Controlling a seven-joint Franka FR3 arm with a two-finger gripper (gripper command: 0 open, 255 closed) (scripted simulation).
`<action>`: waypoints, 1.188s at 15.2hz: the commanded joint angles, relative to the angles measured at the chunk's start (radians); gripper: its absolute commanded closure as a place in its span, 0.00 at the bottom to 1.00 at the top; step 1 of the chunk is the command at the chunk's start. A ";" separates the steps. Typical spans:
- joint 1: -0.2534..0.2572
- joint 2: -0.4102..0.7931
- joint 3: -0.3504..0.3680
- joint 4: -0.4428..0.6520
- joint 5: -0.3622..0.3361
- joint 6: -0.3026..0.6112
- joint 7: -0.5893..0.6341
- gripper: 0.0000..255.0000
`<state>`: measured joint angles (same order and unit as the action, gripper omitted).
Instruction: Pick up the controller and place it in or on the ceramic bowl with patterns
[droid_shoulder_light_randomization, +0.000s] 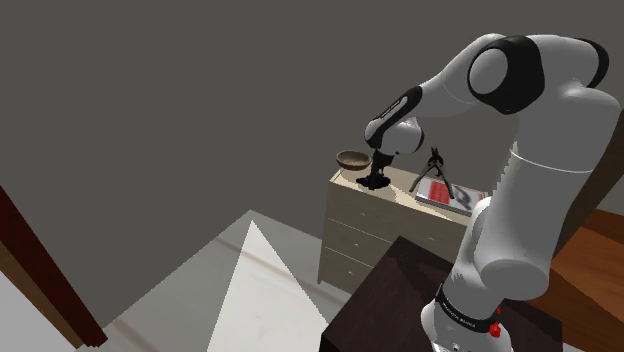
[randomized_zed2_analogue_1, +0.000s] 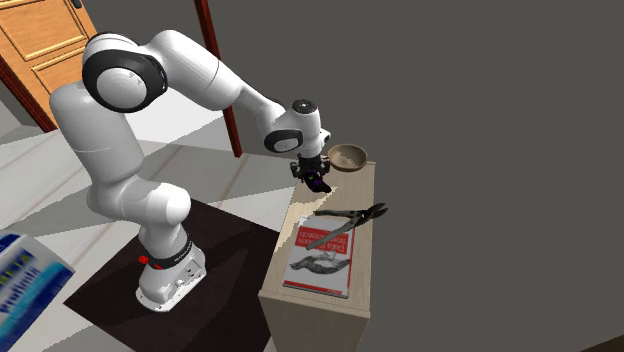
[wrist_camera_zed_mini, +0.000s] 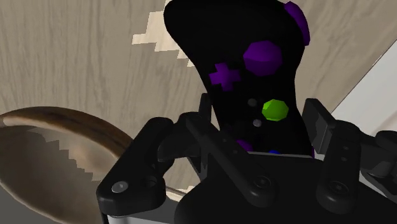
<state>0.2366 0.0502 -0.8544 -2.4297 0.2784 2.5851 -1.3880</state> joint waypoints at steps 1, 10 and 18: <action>0.000 0.000 0.000 0.000 0.000 0.000 0.000 1.00; 0.002 -0.082 -0.011 0.012 -0.130 -0.056 0.098 1.00; -0.024 -0.192 0.015 0.049 -0.272 -0.162 0.209 1.00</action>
<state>0.2139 -0.1350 -0.8428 -2.3869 0.0159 2.4341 -1.1881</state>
